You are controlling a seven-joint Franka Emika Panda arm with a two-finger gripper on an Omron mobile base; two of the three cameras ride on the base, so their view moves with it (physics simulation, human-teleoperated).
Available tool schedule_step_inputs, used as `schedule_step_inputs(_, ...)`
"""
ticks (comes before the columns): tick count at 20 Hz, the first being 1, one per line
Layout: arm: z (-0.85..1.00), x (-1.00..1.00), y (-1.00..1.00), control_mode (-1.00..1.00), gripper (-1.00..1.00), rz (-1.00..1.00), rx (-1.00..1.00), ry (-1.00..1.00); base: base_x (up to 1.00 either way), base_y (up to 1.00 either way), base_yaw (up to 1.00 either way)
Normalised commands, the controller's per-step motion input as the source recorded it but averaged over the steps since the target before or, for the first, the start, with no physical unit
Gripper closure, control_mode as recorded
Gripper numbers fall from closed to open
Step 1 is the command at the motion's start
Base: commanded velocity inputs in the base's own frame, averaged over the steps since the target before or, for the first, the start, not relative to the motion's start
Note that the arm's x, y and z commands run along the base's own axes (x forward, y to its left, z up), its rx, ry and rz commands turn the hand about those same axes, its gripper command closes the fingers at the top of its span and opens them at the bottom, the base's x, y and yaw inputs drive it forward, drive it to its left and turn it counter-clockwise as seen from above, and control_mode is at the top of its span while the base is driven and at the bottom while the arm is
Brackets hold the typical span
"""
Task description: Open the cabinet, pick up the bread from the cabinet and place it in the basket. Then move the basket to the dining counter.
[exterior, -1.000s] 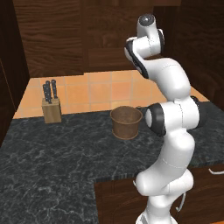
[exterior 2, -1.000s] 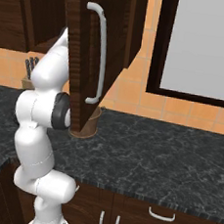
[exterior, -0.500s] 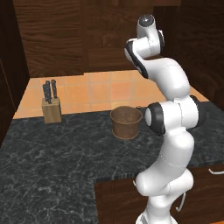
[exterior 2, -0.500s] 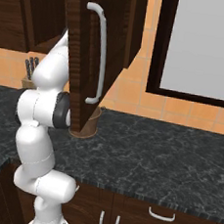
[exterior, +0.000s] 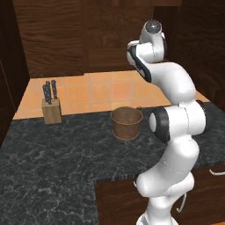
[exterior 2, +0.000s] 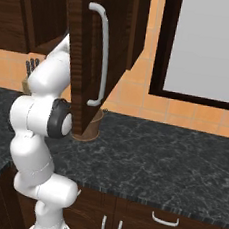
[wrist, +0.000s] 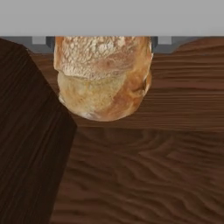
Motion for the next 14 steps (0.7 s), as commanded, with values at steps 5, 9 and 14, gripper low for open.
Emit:
schedule_step_inputs(5, 0.15, -0.40, 0.61, -1.00, 1.00, 0.02, -0.01, -0.08, 0.00, 0.00, 0.00)
schedule_step_inputs(9, 0.64, -0.86, 0.39, -1.00, 1.00, 0.00, 0.01, 0.15, 0.00, 0.00, 0.00)
schedule_step_inputs(14, 0.15, -1.00, 0.40, -1.00, 1.00, 0.00, 0.00, -0.11, 0.00, 0.00, 0.00)
